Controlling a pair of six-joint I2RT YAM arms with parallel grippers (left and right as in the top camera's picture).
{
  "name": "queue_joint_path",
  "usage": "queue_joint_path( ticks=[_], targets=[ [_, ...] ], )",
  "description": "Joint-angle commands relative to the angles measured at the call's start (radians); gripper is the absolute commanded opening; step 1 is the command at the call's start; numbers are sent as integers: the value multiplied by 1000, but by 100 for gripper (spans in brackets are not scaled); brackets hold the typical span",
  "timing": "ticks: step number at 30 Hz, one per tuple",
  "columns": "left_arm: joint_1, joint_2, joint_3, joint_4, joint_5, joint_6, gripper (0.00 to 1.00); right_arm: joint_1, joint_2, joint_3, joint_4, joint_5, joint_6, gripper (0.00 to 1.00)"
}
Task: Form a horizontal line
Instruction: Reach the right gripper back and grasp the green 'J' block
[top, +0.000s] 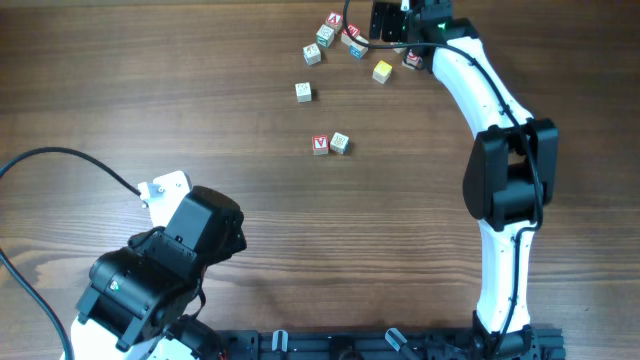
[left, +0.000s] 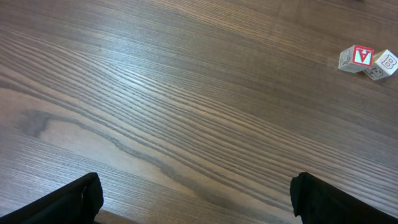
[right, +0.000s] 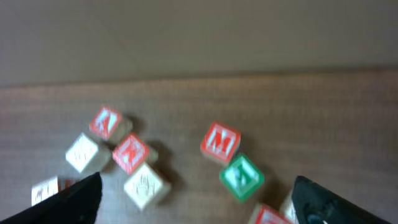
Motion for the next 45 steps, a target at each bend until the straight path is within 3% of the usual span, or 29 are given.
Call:
queue_joint_path(
  ticks=[1, 8, 12, 17, 22, 25, 34, 38, 45],
  targets=[
    [2, -1, -2, 0, -16, -21, 100, -25, 85, 29, 49, 5, -22, 93],
    [2, -1, -2, 0, -16, -21, 100, -34, 174, 29, 101, 2, -74, 87],
    [2, -1, -2, 0, -16, -21, 100, -35, 182, 29, 117, 2, -87, 78],
    [2, -1, -2, 0, -16, -21, 100, -36, 212, 29, 108, 9, -146, 77],
    [2, -1, -2, 0, -16, -21, 100, -36, 220, 29, 71, 10, -206, 66],
    [2, -1, -2, 0, -16, -21, 100, -36, 220, 29, 55, 52, -229, 53],
    [2, -1, -2, 0, -16, -21, 100, -35, 216, 77, 91, 45, -201, 31],
    [2, -1, -2, 0, -16, -21, 100, -35, 187, 78, 100, 9, -176, 29],
    [2, -1, -2, 0, -16, -21, 100, -35, 51, 79, -43, -55, -123, 27]
  ],
)
